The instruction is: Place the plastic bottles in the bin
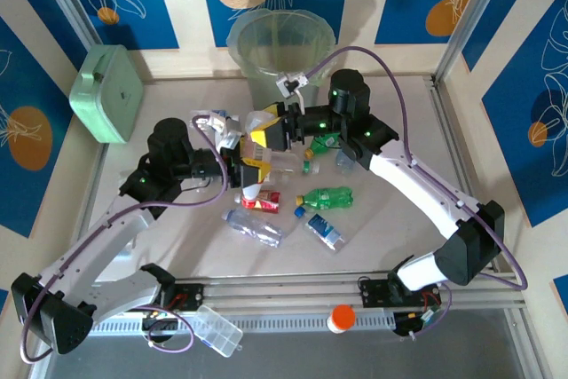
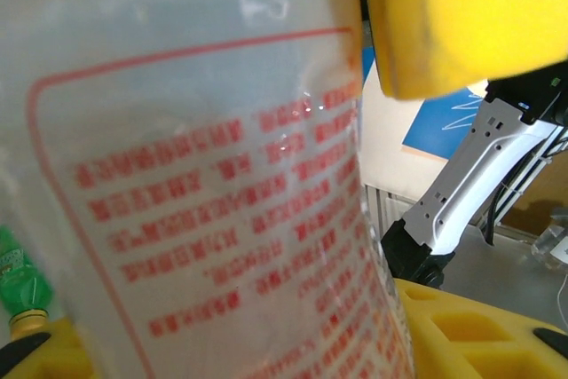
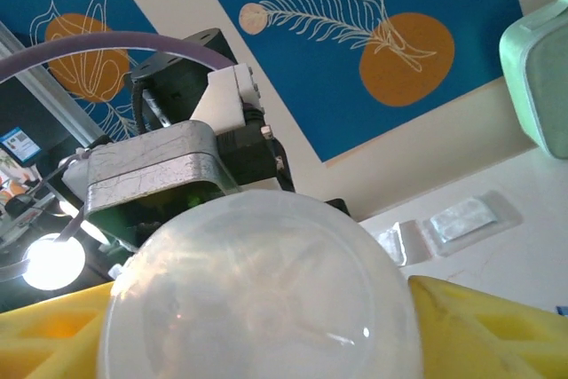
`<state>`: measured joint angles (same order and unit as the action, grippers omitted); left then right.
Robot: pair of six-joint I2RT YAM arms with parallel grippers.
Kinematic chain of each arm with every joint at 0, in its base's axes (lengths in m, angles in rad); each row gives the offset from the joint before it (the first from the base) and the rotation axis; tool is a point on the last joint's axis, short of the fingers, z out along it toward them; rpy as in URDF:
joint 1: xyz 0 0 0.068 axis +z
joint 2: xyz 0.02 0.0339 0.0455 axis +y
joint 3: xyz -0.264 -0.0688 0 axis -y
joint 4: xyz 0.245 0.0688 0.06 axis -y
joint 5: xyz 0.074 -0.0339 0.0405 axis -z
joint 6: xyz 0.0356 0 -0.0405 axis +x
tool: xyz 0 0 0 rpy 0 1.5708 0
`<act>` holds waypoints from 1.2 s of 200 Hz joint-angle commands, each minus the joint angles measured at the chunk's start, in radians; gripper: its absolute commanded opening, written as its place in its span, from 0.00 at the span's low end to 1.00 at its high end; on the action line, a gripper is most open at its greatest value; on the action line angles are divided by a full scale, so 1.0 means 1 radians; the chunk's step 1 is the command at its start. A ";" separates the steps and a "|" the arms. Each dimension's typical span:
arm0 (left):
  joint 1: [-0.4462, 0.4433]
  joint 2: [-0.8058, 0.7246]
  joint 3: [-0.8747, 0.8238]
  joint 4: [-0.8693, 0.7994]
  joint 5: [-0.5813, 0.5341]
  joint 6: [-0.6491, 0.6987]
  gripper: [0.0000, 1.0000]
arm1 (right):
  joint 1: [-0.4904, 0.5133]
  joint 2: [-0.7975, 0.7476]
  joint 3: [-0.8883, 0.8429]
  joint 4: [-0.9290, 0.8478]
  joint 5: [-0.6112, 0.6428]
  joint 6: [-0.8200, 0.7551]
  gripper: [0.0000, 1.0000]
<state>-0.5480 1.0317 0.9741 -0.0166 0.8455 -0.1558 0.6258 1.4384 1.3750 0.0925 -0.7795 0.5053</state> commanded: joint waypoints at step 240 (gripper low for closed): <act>-0.021 -0.231 -0.106 -0.073 -0.996 0.196 0.94 | -0.365 0.238 0.444 -0.004 0.588 0.050 0.50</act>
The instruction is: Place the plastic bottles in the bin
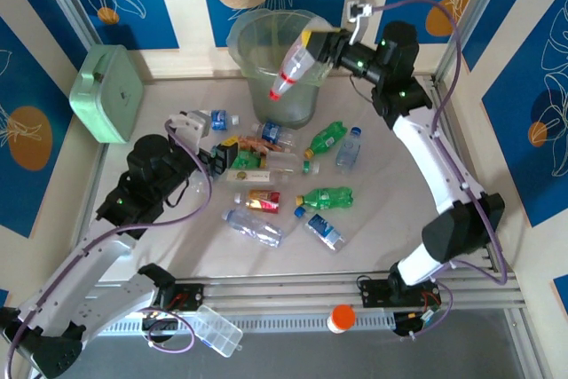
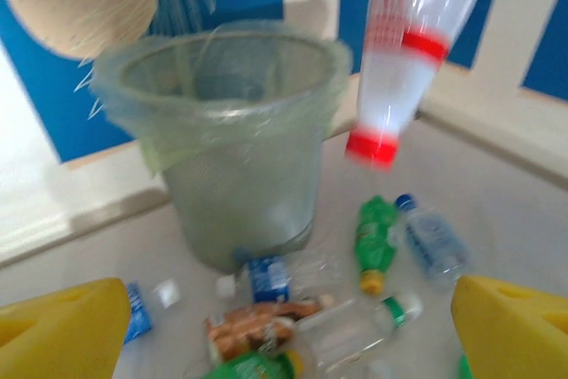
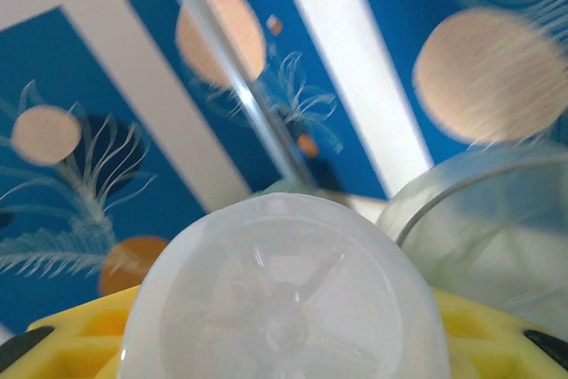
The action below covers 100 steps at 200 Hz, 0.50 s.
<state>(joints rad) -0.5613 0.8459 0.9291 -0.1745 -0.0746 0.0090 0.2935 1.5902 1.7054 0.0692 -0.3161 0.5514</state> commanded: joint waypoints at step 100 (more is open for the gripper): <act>-0.009 0.002 -0.114 0.107 -0.111 -0.041 0.93 | -0.047 0.722 0.870 -0.242 0.132 -0.034 0.50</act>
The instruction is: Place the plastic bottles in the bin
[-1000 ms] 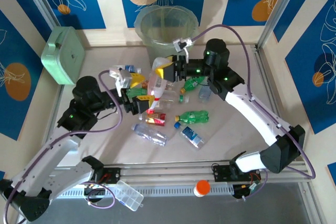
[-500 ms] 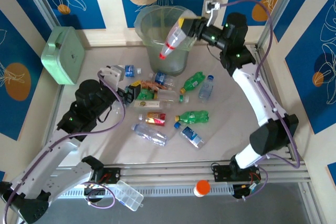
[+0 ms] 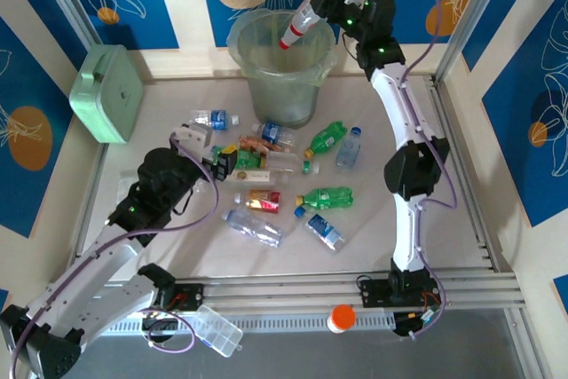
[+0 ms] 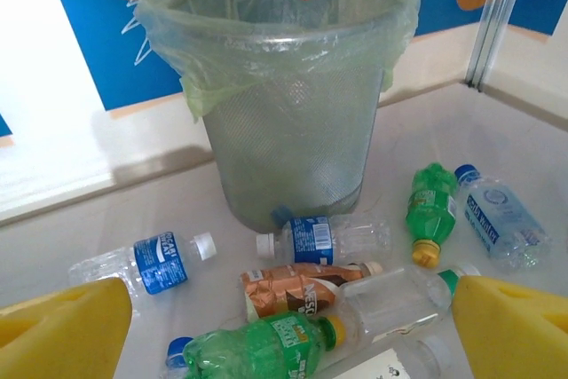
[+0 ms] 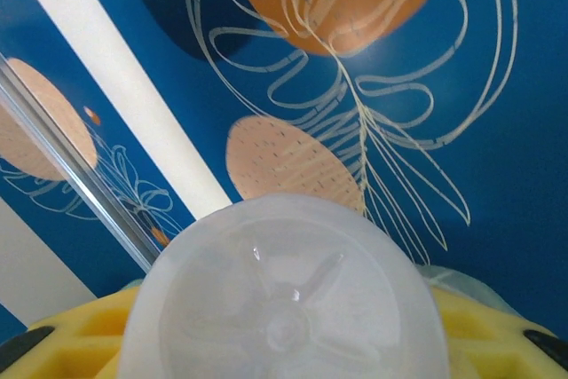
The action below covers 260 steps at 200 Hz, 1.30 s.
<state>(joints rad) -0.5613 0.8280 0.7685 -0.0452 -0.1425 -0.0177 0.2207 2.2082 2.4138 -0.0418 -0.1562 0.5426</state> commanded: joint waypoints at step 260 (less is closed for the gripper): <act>-0.008 0.047 0.048 -0.030 -0.197 0.027 0.96 | 0.150 0.031 0.281 -0.371 0.077 -0.300 0.79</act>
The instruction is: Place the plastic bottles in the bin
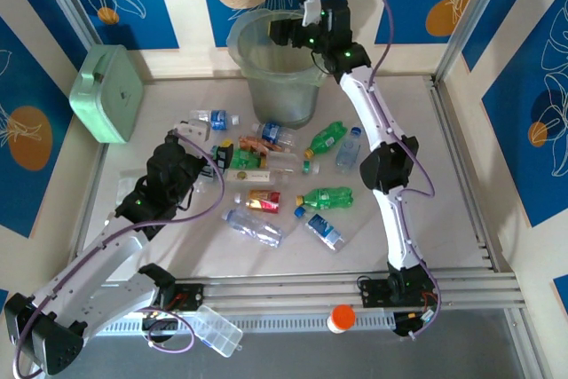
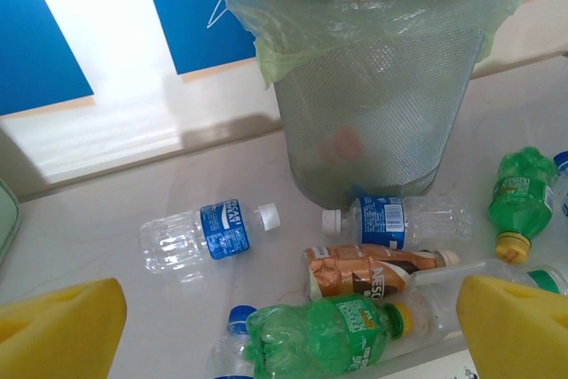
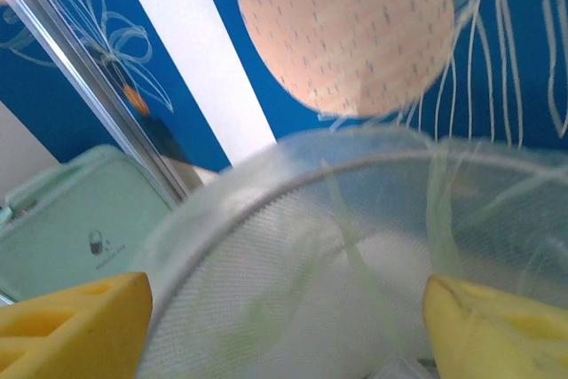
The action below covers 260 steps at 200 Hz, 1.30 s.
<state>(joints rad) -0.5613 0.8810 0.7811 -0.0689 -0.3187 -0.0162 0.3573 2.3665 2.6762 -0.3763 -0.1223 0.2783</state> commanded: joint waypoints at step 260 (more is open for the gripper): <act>-0.032 -0.103 0.138 -0.204 -0.174 -0.137 0.98 | 0.555 -0.974 -1.417 -0.331 0.224 0.011 0.77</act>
<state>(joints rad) -0.5823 0.7975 0.8120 -0.1444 -0.4366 -0.0452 0.8719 1.3804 1.3125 -0.7403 0.1970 0.3149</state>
